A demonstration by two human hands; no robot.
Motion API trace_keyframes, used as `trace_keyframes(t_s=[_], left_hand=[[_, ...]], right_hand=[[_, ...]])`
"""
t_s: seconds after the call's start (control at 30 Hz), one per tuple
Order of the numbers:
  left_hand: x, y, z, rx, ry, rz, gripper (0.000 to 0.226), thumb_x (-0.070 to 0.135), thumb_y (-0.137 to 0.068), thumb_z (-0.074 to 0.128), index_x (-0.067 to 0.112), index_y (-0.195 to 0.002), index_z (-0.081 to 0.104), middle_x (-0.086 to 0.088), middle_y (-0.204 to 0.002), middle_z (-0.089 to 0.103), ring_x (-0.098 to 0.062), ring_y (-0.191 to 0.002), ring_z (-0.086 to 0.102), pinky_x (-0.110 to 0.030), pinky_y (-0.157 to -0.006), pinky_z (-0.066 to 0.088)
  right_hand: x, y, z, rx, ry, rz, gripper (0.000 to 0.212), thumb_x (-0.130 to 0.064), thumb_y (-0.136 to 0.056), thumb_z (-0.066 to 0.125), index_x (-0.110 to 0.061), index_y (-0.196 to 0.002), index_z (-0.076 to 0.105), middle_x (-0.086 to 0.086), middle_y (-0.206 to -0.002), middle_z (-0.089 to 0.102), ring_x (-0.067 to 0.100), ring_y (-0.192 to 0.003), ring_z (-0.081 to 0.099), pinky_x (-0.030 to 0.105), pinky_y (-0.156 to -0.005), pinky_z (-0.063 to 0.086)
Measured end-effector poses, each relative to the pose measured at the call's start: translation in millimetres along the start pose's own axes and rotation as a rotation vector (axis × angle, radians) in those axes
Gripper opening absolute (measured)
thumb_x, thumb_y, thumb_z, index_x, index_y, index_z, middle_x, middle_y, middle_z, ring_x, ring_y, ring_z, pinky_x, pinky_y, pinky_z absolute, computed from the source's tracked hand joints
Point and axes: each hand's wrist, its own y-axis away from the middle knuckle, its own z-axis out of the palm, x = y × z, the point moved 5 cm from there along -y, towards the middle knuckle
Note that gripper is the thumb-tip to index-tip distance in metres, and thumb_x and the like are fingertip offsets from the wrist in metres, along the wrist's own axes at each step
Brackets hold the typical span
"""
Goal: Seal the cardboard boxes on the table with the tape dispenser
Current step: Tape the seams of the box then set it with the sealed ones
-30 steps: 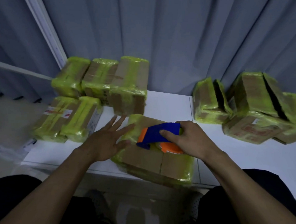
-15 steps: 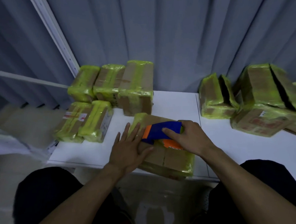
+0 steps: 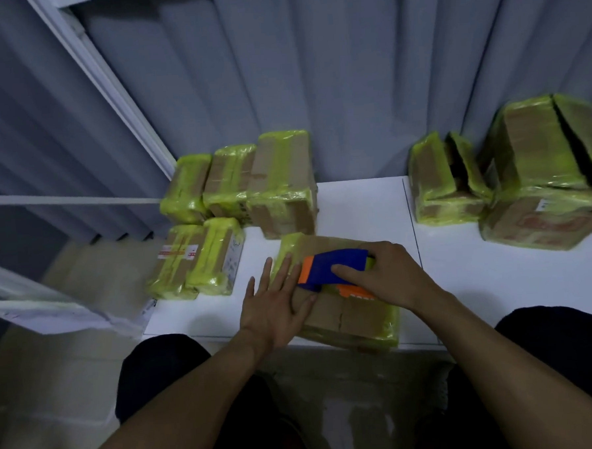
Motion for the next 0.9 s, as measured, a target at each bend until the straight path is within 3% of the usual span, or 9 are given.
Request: trace_keyframes(t_s=[0.2, 0.3, 0.43, 0.63, 0.7, 0.77, 0.83, 0.9], left_hand=[[1, -1, -3, -0.013, -0.024, 0.005, 0.073, 0.075, -0.091, -0.002, 0.041, -0.154, -0.015, 0.018, -0.16, -0.025, -0.017, -0.149, -0.024, -0.053, -0.122, 0.006], [0, -1, -3, -0.018, -0.036, 0.008, 0.072, 0.075, -0.092, -0.002, 0.041, -0.154, -0.017, 0.017, -0.16, -0.026, -0.017, -0.148, -0.025, -0.054, -0.121, 0.005], [0, -2, -6, -0.031, -0.098, 0.011, 0.073, 0.075, -0.09, -0.005, 0.04, -0.153, -0.021, 0.015, -0.159, -0.029, -0.018, -0.146, -0.031, -0.055, -0.12, -0.002], [-28, -11, -26, 0.005, -0.288, -0.06, 0.073, 0.068, -0.087, -0.011, 0.036, -0.153, -0.016, 0.005, -0.161, -0.027, -0.023, -0.146, -0.033, -0.061, -0.115, -0.012], [-34, -14, -32, 0.008, -0.268, -0.055, 0.071, 0.064, -0.093, -0.004, 0.03, -0.154, -0.013, 0.004, -0.162, -0.025, -0.024, -0.147, -0.03, -0.058, -0.117, -0.013], [-20, -17, -27, -0.036, -0.143, 0.088, 0.067, 0.058, -0.1, 0.008, 0.028, -0.157, -0.011, 0.004, -0.163, -0.02, -0.021, -0.149, -0.025, -0.049, -0.121, -0.009], [-5, -16, -16, -0.067, 0.009, 0.162, 0.073, 0.064, -0.1, 0.012, 0.025, -0.158, -0.01, 0.008, -0.163, -0.016, -0.015, -0.151, -0.019, -0.04, -0.124, -0.003], [-2, -16, -5, -0.045, 0.048, 0.101, 0.082, 0.075, -0.095, 0.009, 0.026, -0.157, -0.013, 0.012, -0.162, -0.018, -0.009, -0.149, -0.022, -0.035, -0.124, -0.005]], right_hand=[[4, 12, -26, 0.025, 0.043, 0.025, 0.02, -0.053, -0.088, 0.074, -0.044, -0.1, 0.061, -0.029, -0.083, 0.062, -0.015, -0.078, 0.062, 0.003, -0.061, 0.046], [13, 21, -33, 0.012, 0.066, 0.053, 0.018, -0.054, -0.088, 0.072, -0.043, -0.099, 0.063, -0.023, -0.085, 0.065, -0.011, -0.078, 0.064, 0.007, -0.061, 0.047], [15, 16, -24, 0.027, 0.122, 0.049, 0.04, -0.06, -0.088, 0.069, -0.028, -0.111, 0.071, -0.012, -0.093, 0.071, 0.0, -0.082, 0.066, 0.019, -0.069, 0.055], [1, -6, 8, 0.039, 0.122, 0.035, 0.048, -0.062, -0.087, 0.068, -0.027, -0.12, 0.066, -0.01, -0.101, 0.067, 0.007, -0.088, 0.063, 0.019, -0.07, 0.05], [-3, -11, 19, 0.046, 0.114, 0.026, 0.05, -0.062, -0.087, 0.068, -0.026, -0.12, 0.066, -0.006, -0.106, 0.069, 0.01, -0.091, 0.064, 0.027, -0.076, 0.056], [-3, -14, 21, 0.051, 0.115, 0.034, 0.05, -0.063, -0.086, 0.067, -0.026, -0.119, 0.066, -0.005, -0.107, 0.07, 0.01, -0.092, 0.064, 0.031, -0.079, 0.058], [-1, -14, 18, 0.059, 0.104, 0.045, 0.051, -0.065, -0.086, 0.066, -0.026, -0.119, 0.066, -0.005, -0.107, 0.07, 0.01, -0.092, 0.064, 0.032, -0.08, 0.058], [0, -12, 18, 0.06, 0.107, 0.047, 0.051, -0.065, -0.087, 0.066, -0.026, -0.119, 0.066, -0.007, -0.105, 0.068, 0.009, -0.09, 0.063, 0.028, -0.078, 0.056]])
